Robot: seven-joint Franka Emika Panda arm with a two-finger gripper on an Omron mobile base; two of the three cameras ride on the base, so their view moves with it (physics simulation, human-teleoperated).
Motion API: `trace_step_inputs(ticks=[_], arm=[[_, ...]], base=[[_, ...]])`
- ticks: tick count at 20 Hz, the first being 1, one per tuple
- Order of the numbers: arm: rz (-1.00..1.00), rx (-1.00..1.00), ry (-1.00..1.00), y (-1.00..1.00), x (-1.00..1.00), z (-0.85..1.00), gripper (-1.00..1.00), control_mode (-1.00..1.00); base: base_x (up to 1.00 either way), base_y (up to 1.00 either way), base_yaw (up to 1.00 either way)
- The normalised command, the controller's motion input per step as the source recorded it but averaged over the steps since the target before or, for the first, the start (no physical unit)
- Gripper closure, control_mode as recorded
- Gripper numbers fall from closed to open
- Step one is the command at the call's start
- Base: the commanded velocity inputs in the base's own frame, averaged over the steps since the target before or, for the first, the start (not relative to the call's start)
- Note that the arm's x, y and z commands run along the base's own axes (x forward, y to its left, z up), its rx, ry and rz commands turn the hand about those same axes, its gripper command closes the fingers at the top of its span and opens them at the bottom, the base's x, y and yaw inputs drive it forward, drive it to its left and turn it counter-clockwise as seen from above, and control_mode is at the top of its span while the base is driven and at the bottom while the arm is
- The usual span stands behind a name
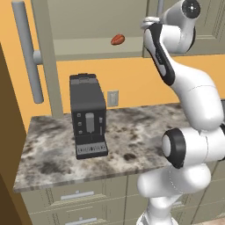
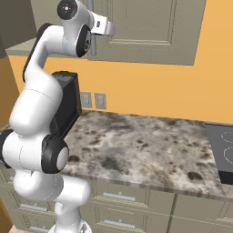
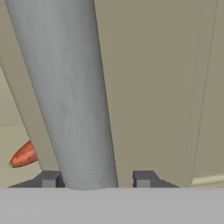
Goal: The dining table condiment station is running low on shaker. Refill the condiment station by opening the cabinet and taking the shaker from the cabinet and placing it on the dining table.
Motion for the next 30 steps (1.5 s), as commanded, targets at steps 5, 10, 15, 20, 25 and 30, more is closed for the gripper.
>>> trace_step_inputs(ticks=[5,10,15,20,25,30], arm=[[0.00,0.00,0.00,0.00,0.00,0.00,1.00,-1.00],[-0.05,0.00,-0.03,-0.30,-0.64,0.00,1.00,-1.00],[-0.18,0.00,-0.08,-0.68,-1.00,0.01,1.00,-1.00],[-0.23,0.00,-0.12,-0.81,-1.00,0.07,1.00,-1.00],[-0.26,0.00,-0.06,-0.84,-1.00,0.35,1.00,-1.00],[-0.25,0.01,-0.03,-0.56,-1.00,0.48,-1.00,-1.00]], base=[[0.00,0.00,0.00],[0.00,0.00,0.00],[0.00,0.00,0.00],[0.00,0.00,0.00],[0.00,0.00,0.00],[0.00,0.00,0.00]])
